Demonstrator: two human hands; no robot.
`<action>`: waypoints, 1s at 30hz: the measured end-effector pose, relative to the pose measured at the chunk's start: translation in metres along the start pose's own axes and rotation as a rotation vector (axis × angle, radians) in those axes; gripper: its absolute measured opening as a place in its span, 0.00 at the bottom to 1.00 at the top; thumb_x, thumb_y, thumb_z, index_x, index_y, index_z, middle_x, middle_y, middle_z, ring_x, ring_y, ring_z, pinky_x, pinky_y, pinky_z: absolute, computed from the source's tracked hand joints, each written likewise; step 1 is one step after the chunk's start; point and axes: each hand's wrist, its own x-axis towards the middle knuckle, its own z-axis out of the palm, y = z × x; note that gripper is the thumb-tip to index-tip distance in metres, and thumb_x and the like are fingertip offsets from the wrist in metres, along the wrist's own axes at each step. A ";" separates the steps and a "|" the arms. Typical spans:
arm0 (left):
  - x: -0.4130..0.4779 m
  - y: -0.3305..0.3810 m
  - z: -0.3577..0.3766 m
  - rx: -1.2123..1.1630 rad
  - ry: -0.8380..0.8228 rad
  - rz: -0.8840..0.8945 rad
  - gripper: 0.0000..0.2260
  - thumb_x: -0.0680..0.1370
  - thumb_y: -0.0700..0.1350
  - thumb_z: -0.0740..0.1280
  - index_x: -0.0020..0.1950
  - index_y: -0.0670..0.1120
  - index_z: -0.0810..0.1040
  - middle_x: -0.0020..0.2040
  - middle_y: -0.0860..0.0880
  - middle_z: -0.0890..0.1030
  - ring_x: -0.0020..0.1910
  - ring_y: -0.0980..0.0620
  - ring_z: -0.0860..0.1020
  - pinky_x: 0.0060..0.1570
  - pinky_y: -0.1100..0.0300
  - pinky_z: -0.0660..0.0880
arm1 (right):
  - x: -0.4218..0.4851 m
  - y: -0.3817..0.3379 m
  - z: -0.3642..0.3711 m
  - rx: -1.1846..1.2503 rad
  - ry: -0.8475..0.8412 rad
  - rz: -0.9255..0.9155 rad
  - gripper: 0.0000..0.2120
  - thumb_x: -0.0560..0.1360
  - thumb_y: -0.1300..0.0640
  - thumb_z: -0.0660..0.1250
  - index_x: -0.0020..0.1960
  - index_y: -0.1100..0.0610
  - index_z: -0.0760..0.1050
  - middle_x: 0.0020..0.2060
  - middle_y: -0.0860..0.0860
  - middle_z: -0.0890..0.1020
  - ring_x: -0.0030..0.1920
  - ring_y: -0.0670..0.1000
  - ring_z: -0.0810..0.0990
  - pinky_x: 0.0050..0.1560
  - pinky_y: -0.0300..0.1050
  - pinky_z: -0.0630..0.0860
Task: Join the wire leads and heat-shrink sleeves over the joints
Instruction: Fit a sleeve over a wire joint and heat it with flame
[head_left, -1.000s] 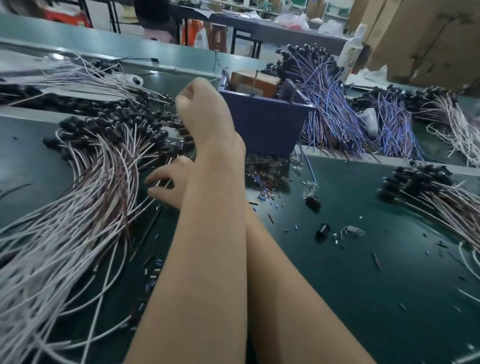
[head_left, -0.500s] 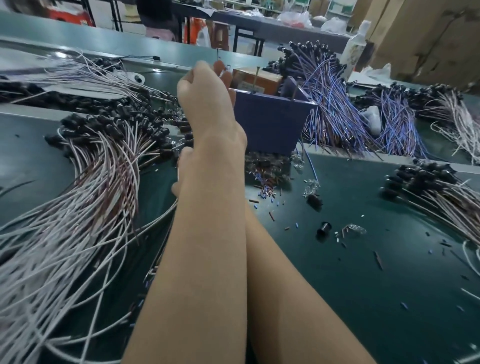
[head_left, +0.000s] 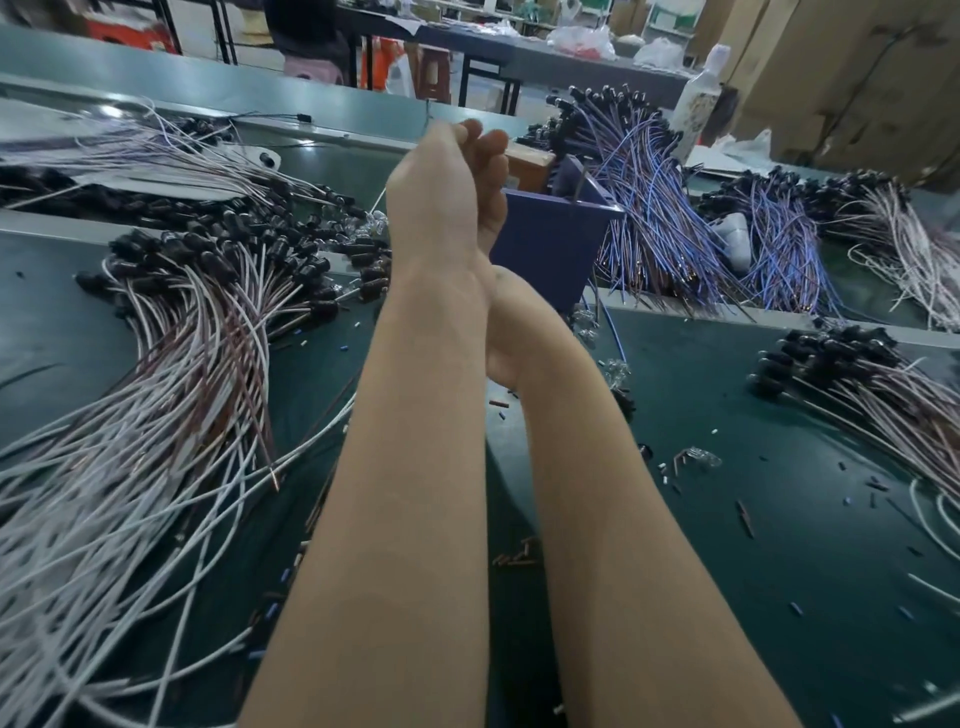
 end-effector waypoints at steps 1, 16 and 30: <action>-0.001 -0.002 0.001 0.020 -0.013 -0.002 0.09 0.80 0.40 0.58 0.41 0.45 0.75 0.32 0.53 0.79 0.29 0.59 0.75 0.29 0.68 0.71 | -0.003 0.001 -0.005 0.025 -0.025 0.013 0.17 0.80 0.67 0.56 0.34 0.57 0.69 0.29 0.51 0.73 0.33 0.50 0.70 0.35 0.44 0.71; 0.001 -0.009 -0.002 0.626 -0.380 -0.082 0.19 0.81 0.54 0.56 0.35 0.46 0.72 0.26 0.53 0.74 0.23 0.57 0.68 0.22 0.67 0.64 | -0.009 -0.020 -0.038 0.568 0.524 -0.278 0.08 0.80 0.58 0.62 0.43 0.59 0.74 0.32 0.51 0.78 0.27 0.44 0.76 0.28 0.37 0.75; 0.021 -0.042 -0.015 0.333 -0.080 -0.187 0.13 0.84 0.45 0.51 0.44 0.46 0.72 0.37 0.52 0.81 0.26 0.60 0.70 0.25 0.69 0.69 | -0.012 -0.019 -0.073 0.478 0.982 -0.118 0.09 0.77 0.63 0.59 0.58 0.61 0.69 0.40 0.51 0.74 0.33 0.46 0.70 0.32 0.38 0.68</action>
